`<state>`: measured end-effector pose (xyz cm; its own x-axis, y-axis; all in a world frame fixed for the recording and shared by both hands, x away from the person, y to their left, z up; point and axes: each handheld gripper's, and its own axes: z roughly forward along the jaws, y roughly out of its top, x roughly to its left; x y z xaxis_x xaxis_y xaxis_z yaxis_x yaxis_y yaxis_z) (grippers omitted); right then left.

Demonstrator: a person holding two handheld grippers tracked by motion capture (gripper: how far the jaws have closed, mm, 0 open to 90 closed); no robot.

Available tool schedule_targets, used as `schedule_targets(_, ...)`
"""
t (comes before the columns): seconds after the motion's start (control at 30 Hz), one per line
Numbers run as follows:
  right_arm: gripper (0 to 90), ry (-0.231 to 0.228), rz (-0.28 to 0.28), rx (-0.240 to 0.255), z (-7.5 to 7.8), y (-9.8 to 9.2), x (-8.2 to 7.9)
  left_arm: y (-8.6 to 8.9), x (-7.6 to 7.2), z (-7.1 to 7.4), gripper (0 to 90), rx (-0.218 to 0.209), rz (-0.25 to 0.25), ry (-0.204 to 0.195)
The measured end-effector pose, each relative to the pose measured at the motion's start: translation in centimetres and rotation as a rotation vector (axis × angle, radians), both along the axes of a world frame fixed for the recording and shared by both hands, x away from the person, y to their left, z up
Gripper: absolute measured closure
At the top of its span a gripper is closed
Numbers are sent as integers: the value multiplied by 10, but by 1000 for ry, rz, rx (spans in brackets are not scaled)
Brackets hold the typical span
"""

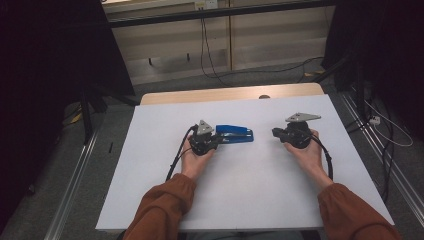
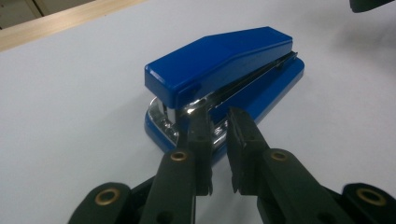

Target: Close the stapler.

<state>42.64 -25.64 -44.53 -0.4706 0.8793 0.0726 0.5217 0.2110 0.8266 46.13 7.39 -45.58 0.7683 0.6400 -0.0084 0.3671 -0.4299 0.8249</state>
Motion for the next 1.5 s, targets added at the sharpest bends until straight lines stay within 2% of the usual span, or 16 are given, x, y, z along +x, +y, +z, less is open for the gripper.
schedule_targets(0.2, 771, -9, 5, 9, 1, 0, -1, 4, -3, 3, 709, -5, 9, -18)
schedule_targets(0.3, 671, -8, 4, 23, 1, 1, -2, 5, -4, 2, 628, -8, 23, -22)
schedule_targets(0.4, 559, -15, 7, 37, 2, 1, -2, 7, -4, 2, 520, -34, 41, -9)
schedule_targets(0.47, 458, -18, -9, 49, 3, 1, -2, 9, -4, 2, 482, -13, 48, -20)
schedule_targets(0.53, 396, -24, -18, 49, 3, 1, -2, 11, -4, 2, 408, -22, 66, -11)
schedule_targets(0.63, 254, -23, -38, 48, 3, 0, -1, 14, -3, 5, 286, -18, 83, -21)
schedule_targets(0.77, 156, -24, -52, 56, 3, -1, -2, 17, -4, 9, 191, -39, 91, -38)
schedule_targets(0.87, 109, -28, -46, 65, 4, -1, -4, 19, -4, 12, 118, -61, 91, -30)
schedule_targets(0.97, 60, -31, -31, 59, 5, 1, -5, 21, -7, 12, 102, -65, 78, -27)
schedule_targets(1.0, 53, -32, -31, 56, 5, 1, -5, 22, -8, 13, 87, -73, 85, -36)
schedule_targets(1.07, 65, -36, -33, 54, 6, 3, -6, 24, -9, 14, 50, -81, 66, -35)
schedule_targets(1.2, 54, -34, -24, 58, 8, 4, -9, 27, -15, 18, 39, -91, 75, -51)
schedule_targets(1.3, 51, -41, -48, 22, 9, 5, -13, 31, -20, 20, 40, -102, 59, -45)
schedule_targets(1.4, 52, -53, -61, 26, 10, 5, -18, 34, -23, 22, 36, -130, 71, -58)
schedule_targets(1.43, 53, -62, -65, 28, 11, 4, -20, 35, -25, 23, 37, -124, 67, -55)
schedule_targets(1.5, 53, -72, -73, 35, 13, 3, -23, 38, -28, 25, 44, -106, 71, -76)
